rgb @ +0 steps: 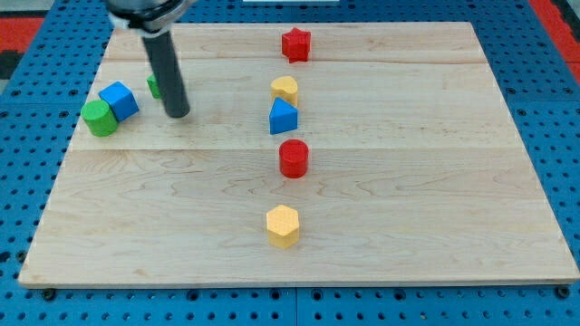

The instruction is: Move the green star in between the red star and yellow heart

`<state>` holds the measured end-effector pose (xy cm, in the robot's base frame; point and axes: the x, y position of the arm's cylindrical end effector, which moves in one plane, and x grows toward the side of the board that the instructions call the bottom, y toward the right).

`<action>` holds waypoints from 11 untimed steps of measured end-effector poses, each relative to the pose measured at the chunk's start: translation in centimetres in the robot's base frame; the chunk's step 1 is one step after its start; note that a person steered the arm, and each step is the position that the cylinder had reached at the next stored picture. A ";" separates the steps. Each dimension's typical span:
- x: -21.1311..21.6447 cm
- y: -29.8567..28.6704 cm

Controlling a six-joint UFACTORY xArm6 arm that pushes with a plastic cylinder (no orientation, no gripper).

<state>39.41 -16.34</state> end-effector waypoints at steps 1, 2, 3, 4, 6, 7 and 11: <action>-2.2 -0.8; -6.3 -0.9; -7.0 -1.3; -7.6 -4.9; -11.5 -4.1; -9.0 3.3; -8.2 8.3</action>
